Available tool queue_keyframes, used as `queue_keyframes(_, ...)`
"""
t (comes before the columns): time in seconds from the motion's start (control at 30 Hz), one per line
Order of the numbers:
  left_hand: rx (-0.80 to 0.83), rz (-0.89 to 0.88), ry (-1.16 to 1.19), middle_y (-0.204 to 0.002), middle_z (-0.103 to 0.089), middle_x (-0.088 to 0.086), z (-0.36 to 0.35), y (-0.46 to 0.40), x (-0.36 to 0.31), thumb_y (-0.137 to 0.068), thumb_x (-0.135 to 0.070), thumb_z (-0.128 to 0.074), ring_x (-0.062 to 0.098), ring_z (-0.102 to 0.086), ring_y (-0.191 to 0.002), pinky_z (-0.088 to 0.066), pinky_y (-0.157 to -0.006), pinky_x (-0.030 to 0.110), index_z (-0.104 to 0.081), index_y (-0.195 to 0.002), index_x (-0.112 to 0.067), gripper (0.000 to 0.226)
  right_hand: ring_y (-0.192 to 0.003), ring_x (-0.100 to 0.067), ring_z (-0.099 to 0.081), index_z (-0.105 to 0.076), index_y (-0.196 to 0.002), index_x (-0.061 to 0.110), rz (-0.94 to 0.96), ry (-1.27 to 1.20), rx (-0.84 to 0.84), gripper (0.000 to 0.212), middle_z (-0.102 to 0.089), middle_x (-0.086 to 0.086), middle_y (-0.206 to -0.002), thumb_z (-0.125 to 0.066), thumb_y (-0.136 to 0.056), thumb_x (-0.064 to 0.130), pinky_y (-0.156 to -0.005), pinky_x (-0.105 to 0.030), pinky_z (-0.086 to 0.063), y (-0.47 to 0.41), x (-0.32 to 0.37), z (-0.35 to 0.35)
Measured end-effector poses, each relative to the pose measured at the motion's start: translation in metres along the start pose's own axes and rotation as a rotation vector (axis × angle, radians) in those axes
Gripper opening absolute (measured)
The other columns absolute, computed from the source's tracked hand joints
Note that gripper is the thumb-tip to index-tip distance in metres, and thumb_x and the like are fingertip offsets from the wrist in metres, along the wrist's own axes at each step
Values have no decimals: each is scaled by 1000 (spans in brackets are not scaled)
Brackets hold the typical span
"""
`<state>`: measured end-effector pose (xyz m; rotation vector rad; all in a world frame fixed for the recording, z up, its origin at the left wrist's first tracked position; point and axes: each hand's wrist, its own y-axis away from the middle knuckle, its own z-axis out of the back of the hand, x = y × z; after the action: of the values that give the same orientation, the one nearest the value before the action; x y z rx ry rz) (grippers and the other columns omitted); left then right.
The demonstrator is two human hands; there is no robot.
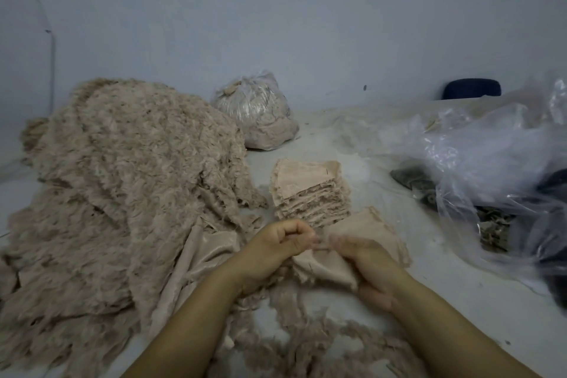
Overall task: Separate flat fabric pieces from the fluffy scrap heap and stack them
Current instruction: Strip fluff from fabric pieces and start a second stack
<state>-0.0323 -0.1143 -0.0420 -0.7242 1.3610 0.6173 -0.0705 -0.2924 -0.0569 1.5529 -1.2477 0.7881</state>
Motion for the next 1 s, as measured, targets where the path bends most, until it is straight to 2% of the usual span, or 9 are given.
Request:
queue_keyframes(0.13, -135, 72, -56, -67, -64, -10, 1, -3, 12, -74, -27, -71, 4, -57, -63, -44, -59, 13, -66, -89, -18, 18, -70, -24, -51, -55, -81, 10, 412, 265, -350, 17, -57, -13, -78, -52, -97, 17, -62, -34, -43, -3, 3, 3)
queue_keyframes(0.2, -176, 87, -149, -66, -64, -11, -2, -4, 15, -80, -22, -71, 2, -56, -63, -43, -60, 14, -69, -78, -21, 3, -64, -19, -58, -56, -86, 14, 474, 299, -287, 9, -63, -7, -75, -58, -93, 19, -56, -28, -46, 0, 2, 3)
queue_keyframes(0.27, -199, 84, -191, -57, -57, -13, -3, -5, 17, -87, -19, -65, 1, -48, -54, -39, -53, 13, -66, -67, -21, 20, -61, -10, -65, -61, -94, 18, 466, 328, -158, 10, -71, -2, -75, -67, -87, 18, -51, -20, -48, 2, -1, 1)
queue_keyframes(0.4, -205, 106, -16, -61, -52, -6, -14, -3, 19, -98, -21, -47, 7, -50, -56, -42, -51, 17, -50, -77, -14, 23, -76, -1, -66, -70, -89, 19, 579, 413, -133, 24, -73, 7, -84, -59, -89, -3, -66, -14, -51, 0, -4, -3)
queue_keyframes(0.5, -393, 31, -49, -65, -47, -1, -25, -7, 25, -99, -21, -46, 13, -44, -61, -40, -55, 19, -45, -79, -12, 22, -85, 9, -64, -72, -78, 27, 629, 420, -212, 42, -72, 21, -82, -50, -91, -7, -76, -7, -48, -2, -4, -8)
queue_keyframes(0.6, -542, -108, -107, -67, -43, 6, -32, -11, 25, -96, -17, -51, 16, -39, -62, -34, -58, 27, -45, -76, -11, 22, -86, 16, -61, -73, -83, 28, 682, 353, -309, 38, -69, 26, -84, -54, -90, -5, -74, -2, -45, -8, 0, -5)
queue_keyframes(0.77, -556, -122, 5, -48, -34, -5, -36, -7, 25, -93, -16, -54, 7, -26, -41, -23, -39, 19, -43, -73, -12, 23, -94, 4, -65, -74, -87, 29, 680, 279, -401, 34, -72, 13, -100, -56, -92, 1, -88, -17, -50, -16, 9, 8)
queue_keyframes(0.87, -617, -61, 63, -45, -27, -5, -24, -3, 25, -95, -17, -51, 4, -19, -36, -18, -34, 16, -39, -74, -12, 25, -101, 8, -60, -73, -90, 31, 660, 247, -461, 33, -67, 10, -112, -54, -94, 4, -89, -10, -47, -23, 21, 26)
queue_keyframes(1.0, -598, -15, 11, -45, -30, -5, -22, 0, 25, -97, -23, -49, 6, -22, -38, -19, -36, 18, -41, -73, -13, 26, -105, 3, -60, -70, -102, 31, 573, 327, -331, 31, -66, 9, -118, -52, -96, 6, -86, -5, -46, -35, 25, 38)
